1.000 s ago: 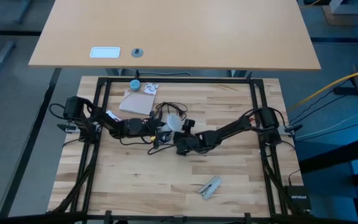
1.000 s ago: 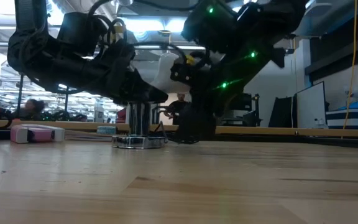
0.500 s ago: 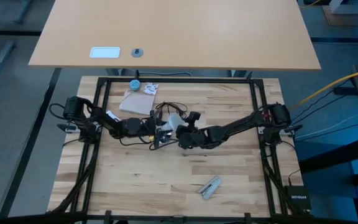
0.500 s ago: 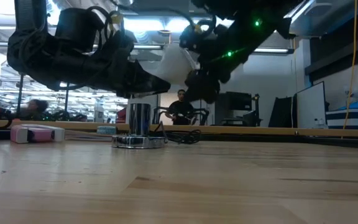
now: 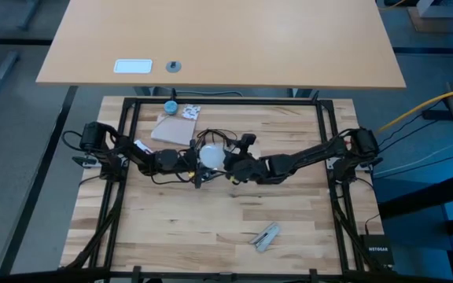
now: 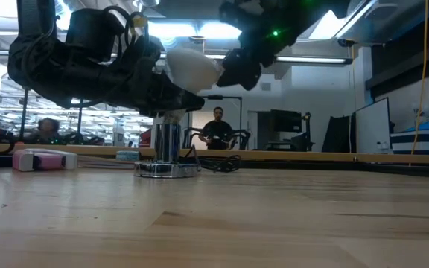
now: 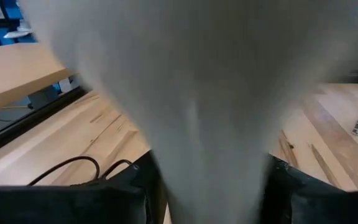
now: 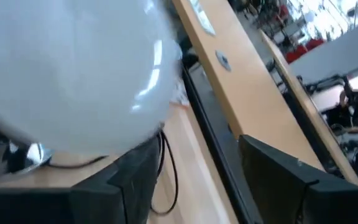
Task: Screw lightbulb
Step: Insert the light bulb into the lamp
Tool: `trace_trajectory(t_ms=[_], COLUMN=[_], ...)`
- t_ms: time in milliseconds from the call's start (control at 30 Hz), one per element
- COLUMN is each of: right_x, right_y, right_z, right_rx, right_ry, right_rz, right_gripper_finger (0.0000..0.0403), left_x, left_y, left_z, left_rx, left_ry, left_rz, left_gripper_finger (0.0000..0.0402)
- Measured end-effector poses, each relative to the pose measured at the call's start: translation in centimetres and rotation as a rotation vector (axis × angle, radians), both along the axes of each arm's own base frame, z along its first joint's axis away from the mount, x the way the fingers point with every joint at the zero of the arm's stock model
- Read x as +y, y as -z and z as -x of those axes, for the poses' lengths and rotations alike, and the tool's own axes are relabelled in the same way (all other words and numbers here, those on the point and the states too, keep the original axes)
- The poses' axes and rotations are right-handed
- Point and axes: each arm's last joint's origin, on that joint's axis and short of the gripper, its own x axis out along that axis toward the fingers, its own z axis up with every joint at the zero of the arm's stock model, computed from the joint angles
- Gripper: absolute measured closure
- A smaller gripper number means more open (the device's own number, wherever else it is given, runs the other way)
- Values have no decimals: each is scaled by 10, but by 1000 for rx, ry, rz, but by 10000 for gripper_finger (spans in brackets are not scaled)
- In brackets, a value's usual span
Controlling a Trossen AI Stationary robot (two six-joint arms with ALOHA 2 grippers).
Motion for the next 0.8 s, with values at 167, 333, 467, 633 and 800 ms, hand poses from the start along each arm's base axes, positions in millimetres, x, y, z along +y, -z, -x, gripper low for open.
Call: trace_trajectory(t_ms=[167, 333, 467, 633, 800], right_x=[1, 1, 2, 3, 5], right_y=[-6, -12, -18, -24, -26], right_z=[-4, -5, -7, -10, -12], right_rx=[-19, -70, -79, -112, -134], right_ry=[-43, -44, -65, -109, -188], right_rz=[35, 41, 85, 104, 74], right_gripper_finger=[178, 178, 178, 178, 178], left_x=[0, 0, 0, 0, 0], left_y=[0, 0, -1, -6, -4], left_z=[0, 0, 0, 0, 0], left_rx=[1, 0, -10, -51, -39], left_ry=[0, 0, 0, 2, 4], left_rz=[0, 0, -2, -26, -21], left_gripper_finger=[243, 243, 243, 243, 243])
